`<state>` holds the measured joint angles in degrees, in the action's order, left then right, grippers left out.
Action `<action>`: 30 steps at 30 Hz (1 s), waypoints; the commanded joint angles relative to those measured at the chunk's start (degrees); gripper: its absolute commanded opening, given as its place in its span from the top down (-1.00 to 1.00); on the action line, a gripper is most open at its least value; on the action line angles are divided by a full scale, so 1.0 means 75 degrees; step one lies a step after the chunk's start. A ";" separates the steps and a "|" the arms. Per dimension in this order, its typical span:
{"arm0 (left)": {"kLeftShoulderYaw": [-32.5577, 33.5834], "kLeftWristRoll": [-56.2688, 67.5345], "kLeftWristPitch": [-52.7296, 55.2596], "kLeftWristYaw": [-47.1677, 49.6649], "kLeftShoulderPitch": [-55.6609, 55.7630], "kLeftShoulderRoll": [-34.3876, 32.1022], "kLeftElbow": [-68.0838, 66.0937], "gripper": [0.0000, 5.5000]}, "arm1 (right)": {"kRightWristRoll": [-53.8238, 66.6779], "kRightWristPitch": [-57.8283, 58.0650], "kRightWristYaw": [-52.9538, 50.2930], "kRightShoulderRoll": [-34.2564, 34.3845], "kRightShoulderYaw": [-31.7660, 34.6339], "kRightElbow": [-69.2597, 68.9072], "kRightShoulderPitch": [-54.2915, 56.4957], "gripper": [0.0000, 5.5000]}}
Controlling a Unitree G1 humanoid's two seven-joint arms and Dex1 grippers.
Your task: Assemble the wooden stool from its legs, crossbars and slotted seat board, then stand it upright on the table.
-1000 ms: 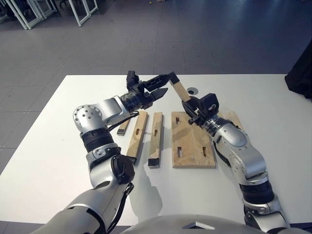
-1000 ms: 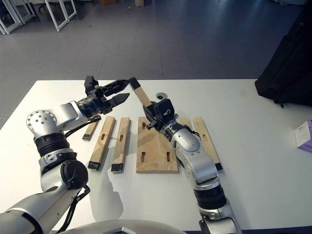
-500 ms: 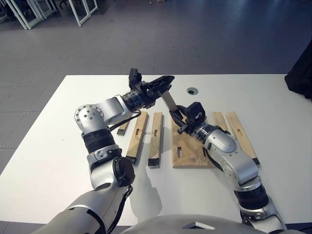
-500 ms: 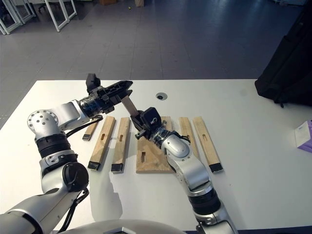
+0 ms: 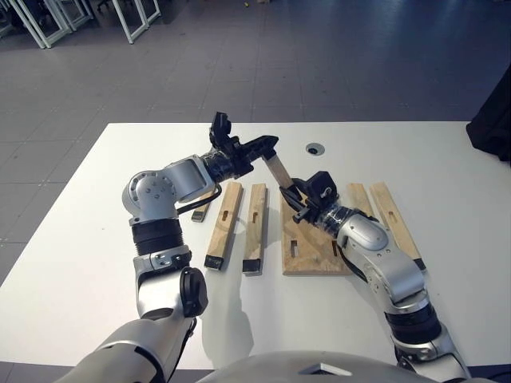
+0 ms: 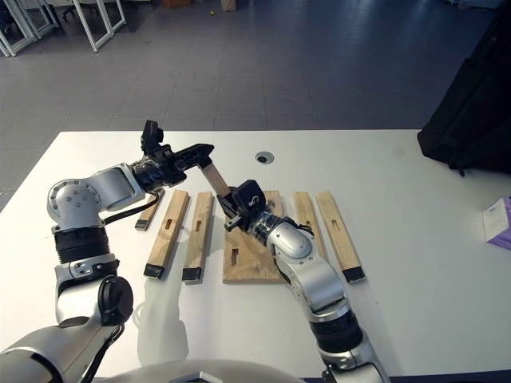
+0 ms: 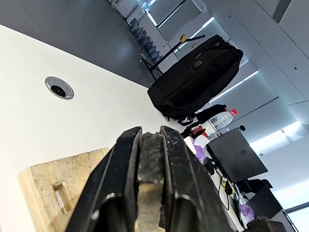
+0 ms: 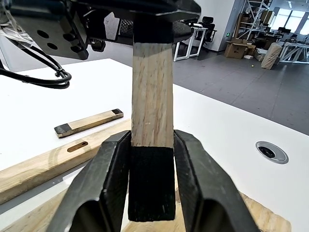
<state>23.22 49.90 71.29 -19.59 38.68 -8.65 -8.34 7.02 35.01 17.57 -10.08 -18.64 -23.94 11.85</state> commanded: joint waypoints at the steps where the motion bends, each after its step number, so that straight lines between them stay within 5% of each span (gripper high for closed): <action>1: -0.0181 0.0196 0.0171 0.0067 -0.0215 0.0240 0.0174 0.83 | 0.0021 0.0090 -0.0001 0.0066 0.0059 -0.0141 0.0100 0.54; 7: 0.0257 0.0348 0.0138 0.0392 -0.0090 0.0044 0.0164 0.84 | 0.0057 0.0155 0.0113 -0.0012 0.0037 -0.0349 -0.0015 0.05; 12: 0.0723 0.0102 -0.0099 0.0416 -0.0414 -0.1521 0.1111 0.84 | 0.0056 0.0333 -0.0161 -0.0033 0.0452 -0.0709 -0.0550 -0.30; 14: 0.0761 -0.0175 -0.0333 0.0577 -0.0532 -0.1942 0.1382 0.84 | -0.0140 0.0383 -0.0535 0.0052 0.0540 -0.1016 -0.0958 -0.32; 18: 0.0933 -0.0221 -0.0603 0.1726 -0.1018 -0.1320 0.2872 0.84 | -0.0412 0.0336 -0.1201 0.0318 0.0568 -0.1273 -0.1533 -0.32; 25: -0.1158 -0.3020 -0.2646 0.2946 -0.3711 -0.0959 0.4830 0.84 | -0.0545 0.0448 -0.1626 0.0476 0.0596 -0.1431 -0.1881 -0.32; 30: -0.1628 -0.3481 -0.3410 0.2804 -0.4042 -0.0677 0.5042 0.84 | -0.0596 0.0443 -0.1614 0.0476 0.0575 -0.1311 -0.1832 -0.32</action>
<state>11.30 24.75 47.21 1.85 8.42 -13.91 29.26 2.54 37.59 5.56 -6.77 -14.46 -33.88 -2.16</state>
